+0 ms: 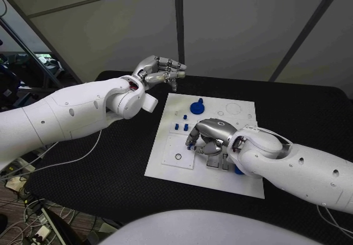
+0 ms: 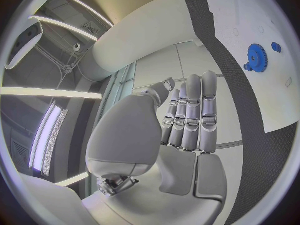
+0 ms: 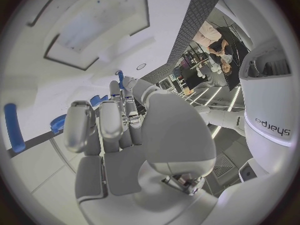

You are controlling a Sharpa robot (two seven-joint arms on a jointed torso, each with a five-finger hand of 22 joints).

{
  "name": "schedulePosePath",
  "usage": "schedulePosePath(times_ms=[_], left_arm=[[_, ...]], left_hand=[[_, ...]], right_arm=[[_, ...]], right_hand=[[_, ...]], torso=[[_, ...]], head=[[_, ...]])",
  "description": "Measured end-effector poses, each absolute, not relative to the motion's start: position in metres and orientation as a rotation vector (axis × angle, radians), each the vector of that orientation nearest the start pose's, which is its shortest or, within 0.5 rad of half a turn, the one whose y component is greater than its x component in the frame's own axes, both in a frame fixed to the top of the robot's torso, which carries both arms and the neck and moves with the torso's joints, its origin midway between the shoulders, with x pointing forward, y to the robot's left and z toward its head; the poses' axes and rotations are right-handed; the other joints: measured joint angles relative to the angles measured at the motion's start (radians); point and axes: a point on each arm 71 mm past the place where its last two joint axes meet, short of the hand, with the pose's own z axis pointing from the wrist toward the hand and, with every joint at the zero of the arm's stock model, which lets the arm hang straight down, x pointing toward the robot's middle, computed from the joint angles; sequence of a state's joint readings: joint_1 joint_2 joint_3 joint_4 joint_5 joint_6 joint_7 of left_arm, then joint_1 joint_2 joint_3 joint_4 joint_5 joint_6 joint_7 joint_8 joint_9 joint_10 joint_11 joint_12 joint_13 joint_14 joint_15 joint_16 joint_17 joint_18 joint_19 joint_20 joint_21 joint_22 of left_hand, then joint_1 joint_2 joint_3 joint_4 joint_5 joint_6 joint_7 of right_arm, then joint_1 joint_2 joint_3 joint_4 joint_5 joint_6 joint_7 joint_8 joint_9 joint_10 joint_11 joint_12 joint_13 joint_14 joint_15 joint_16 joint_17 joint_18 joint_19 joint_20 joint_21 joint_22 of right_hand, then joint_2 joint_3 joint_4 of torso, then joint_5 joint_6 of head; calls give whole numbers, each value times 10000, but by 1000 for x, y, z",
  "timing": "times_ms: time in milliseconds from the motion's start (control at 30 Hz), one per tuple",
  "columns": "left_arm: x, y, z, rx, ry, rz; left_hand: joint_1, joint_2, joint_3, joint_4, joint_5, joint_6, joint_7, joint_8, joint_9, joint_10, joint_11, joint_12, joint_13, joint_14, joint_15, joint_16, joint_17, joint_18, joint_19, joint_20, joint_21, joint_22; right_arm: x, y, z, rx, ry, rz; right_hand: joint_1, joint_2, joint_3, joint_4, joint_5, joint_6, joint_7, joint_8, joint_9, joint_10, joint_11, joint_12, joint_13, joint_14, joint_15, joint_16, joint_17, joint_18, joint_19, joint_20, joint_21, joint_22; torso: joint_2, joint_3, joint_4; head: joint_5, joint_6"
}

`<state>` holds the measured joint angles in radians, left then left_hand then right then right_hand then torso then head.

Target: Assemble the parts on the task board

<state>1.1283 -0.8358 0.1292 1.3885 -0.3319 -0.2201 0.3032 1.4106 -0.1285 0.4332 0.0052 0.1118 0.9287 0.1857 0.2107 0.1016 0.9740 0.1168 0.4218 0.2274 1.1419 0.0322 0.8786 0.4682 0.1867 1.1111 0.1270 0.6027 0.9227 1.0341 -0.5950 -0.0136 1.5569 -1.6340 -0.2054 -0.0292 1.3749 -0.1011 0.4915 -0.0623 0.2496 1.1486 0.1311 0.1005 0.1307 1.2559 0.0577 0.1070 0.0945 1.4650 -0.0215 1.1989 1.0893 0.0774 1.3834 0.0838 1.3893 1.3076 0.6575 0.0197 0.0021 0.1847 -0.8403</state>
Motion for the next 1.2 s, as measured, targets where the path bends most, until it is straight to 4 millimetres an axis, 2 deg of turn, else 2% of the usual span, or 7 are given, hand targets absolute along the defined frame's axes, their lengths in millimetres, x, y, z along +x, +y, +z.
schedulePosePath(times_ms=[767, 1133, 1200], left_arm=[[518, 243, -163, -8622, 14529, -14352], [518, 243, -163, -8622, 14546, -14360], [518, 244, -163, -8625, 14548, -14356]], left_hand=[[1, -1, 0, 0, 0, 0, 0, 0, 2, 0, 0, 2, -1, 0, 1, -3, 1, -1, -1, 1, 0, -7], [1, -1, 0, 0, 0, -35, 35, 0, -9, 1, 1, 2, -2, -1, 1, -2, -17, -1, -1, 1, 0, -6], [1, -1, 0, 0, 0, -35, 35, 0, -9, 1, 1, 2, -2, -1, 1, -2, -17, 0, -1, 1, 0, -9]], right_arm=[[420, -52, -242, -5164, 17354, 9271], [417, -48, -241, -5635, 17375, 8997], [417, -47, -241, -5707, 17359, 8952]], right_hand=[[0, 0, -2, 2, -4, -17, -18, -2, -1, 0, 0, -6, 4, 0, 0, -1, -1, 0, 0, 0, 0, -1], [0, 0, -30, -26, -6, 8, 8, -39, 5, 0, 0, -6, 8, 0, 0, -2, -24, 1, 0, 0, 0, -2], [0, 0, -30, -26, -6, -66, 81, -62, 3, -79, 79, -86, 19, 4, 4, -10, -115, 0, -61, 60, -7, -39]], torso=[[-7, -4, 1], [-9, -5, 0], [-9, -5, 0]], head=[[73, -117], [82, -155], [82, -158]])
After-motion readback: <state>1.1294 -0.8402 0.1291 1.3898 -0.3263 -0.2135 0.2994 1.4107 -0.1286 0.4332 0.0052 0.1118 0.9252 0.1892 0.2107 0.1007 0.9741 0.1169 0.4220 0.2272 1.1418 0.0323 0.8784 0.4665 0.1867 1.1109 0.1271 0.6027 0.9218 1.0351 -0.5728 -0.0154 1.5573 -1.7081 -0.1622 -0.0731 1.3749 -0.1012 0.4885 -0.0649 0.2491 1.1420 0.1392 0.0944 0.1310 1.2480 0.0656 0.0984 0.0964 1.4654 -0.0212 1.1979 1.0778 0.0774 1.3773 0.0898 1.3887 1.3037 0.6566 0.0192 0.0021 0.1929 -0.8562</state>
